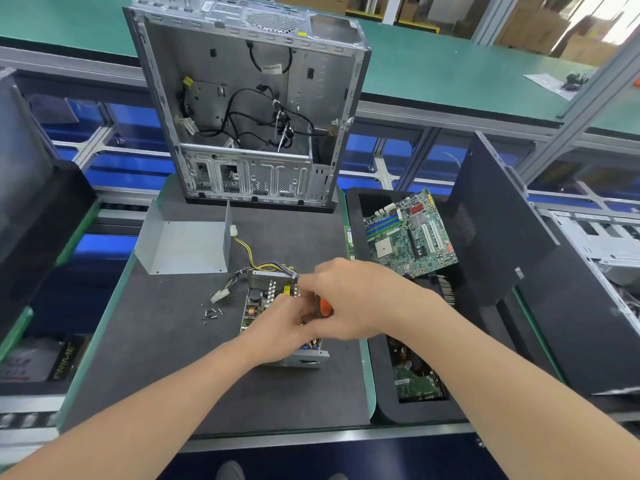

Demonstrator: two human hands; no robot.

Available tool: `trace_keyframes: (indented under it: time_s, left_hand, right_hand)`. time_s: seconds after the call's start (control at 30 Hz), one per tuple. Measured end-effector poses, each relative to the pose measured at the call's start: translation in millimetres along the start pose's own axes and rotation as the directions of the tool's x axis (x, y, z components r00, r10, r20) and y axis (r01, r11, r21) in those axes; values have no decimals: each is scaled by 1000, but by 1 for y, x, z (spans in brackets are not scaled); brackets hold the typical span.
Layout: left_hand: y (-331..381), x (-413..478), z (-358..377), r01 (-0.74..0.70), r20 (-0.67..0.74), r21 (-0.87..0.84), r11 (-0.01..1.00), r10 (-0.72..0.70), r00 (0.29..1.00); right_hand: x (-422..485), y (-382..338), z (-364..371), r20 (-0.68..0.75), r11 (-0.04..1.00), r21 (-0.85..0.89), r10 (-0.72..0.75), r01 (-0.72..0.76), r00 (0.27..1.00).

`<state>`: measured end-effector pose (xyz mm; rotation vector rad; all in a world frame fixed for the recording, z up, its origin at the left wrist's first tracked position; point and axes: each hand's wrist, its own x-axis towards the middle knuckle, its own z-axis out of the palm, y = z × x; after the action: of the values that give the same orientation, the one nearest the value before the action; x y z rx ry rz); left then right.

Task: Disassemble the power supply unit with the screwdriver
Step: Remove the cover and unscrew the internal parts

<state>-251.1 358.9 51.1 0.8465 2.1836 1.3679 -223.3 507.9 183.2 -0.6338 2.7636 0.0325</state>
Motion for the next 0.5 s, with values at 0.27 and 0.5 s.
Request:
trace_keyframes:
  time_s: [0.27,0.5]
  left_hand:
    - [-3,1,0,-48,28,-37,998,49,998]
    - [-4,3,0,-10,-36,-33,999,9,999]
  right_hand:
    - [6,-3,5,23,946,115,302,-303,953]
    - [1,10,0,103,988,148,-58,43,993]
